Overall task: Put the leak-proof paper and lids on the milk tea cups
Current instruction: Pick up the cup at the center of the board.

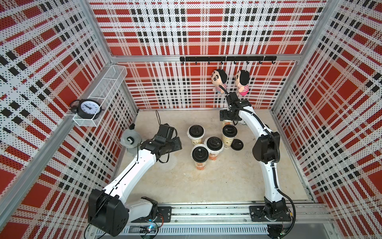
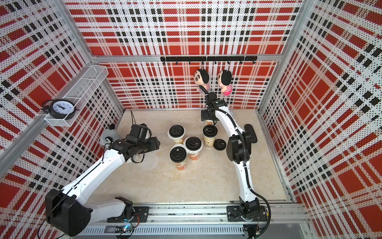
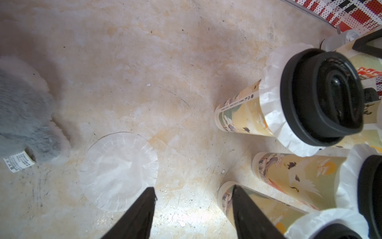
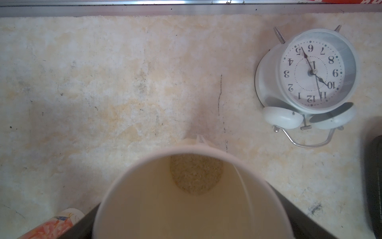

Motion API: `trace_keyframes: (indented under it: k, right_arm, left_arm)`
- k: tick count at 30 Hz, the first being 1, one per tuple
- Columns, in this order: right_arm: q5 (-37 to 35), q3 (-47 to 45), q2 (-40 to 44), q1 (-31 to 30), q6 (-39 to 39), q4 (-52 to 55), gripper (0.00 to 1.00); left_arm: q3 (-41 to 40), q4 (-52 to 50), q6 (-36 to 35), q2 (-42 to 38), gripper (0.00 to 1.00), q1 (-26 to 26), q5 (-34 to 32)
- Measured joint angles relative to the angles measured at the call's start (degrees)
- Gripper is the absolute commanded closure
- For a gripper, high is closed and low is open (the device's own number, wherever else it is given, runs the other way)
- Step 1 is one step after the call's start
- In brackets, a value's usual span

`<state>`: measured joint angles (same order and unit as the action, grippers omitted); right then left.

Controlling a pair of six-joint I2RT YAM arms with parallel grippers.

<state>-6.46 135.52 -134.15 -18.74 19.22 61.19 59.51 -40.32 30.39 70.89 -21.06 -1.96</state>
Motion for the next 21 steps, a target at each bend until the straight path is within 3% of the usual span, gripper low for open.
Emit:
trace_keyframes:
  k: [13, 21]
  right_arm:
    - [-2.0, -2.0, 0.5, 0.0, 0.8, -3.6, 0.16]
    - [-5.8, -13.9, 7.8, 0.6, 2.1, -7.7, 0.18]
  left_arm:
    - [-0.1, 0.0, 0.0, 0.0, 0.37, 0.0, 0.0]
    - [-0.7, 0.0, 0.0, -0.6, 0.37, 0.0, 0.0]
